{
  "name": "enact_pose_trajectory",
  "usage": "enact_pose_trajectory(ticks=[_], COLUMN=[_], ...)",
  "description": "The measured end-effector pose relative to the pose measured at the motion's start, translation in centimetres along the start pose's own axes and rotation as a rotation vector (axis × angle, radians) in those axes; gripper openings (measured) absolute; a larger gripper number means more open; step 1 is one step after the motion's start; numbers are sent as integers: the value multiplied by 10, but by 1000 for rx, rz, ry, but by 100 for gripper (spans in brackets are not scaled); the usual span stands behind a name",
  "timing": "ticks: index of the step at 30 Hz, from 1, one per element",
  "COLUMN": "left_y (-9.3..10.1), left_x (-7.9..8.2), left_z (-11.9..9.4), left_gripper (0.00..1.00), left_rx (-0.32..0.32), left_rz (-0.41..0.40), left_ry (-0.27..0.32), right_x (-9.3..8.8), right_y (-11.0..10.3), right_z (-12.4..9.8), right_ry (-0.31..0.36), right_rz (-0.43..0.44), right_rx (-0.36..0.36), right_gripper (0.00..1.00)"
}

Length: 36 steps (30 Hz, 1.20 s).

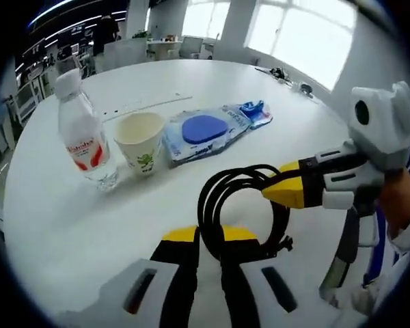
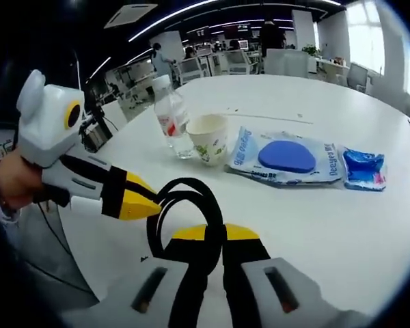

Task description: Arrange the tabletop items into an orderly group along one side of the table until the central work area is clear of visible clutter.

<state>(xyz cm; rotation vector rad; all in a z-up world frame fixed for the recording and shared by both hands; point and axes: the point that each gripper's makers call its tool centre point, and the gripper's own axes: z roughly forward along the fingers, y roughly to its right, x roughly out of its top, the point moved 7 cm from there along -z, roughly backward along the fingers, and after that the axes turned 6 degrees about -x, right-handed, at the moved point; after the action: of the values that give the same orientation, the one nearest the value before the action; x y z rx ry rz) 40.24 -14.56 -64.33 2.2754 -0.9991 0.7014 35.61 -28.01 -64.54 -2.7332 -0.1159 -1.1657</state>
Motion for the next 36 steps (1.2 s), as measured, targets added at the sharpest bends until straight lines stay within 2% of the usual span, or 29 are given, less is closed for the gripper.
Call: enact_pose_trajectory(ticks=[12,36], left_y=[24,90], left_x=[20,68], left_z=[2,39], left_gripper=[8,8], left_rx=[-14,-79], left_rz=[33,117], left_ry=[31,56], right_x=[6,3], right_y=[21,92], right_z=[-25,-74], right_ry=[44,97], right_rz=[9,50], right_rx=[-20,-95], right_gripper=[4,4])
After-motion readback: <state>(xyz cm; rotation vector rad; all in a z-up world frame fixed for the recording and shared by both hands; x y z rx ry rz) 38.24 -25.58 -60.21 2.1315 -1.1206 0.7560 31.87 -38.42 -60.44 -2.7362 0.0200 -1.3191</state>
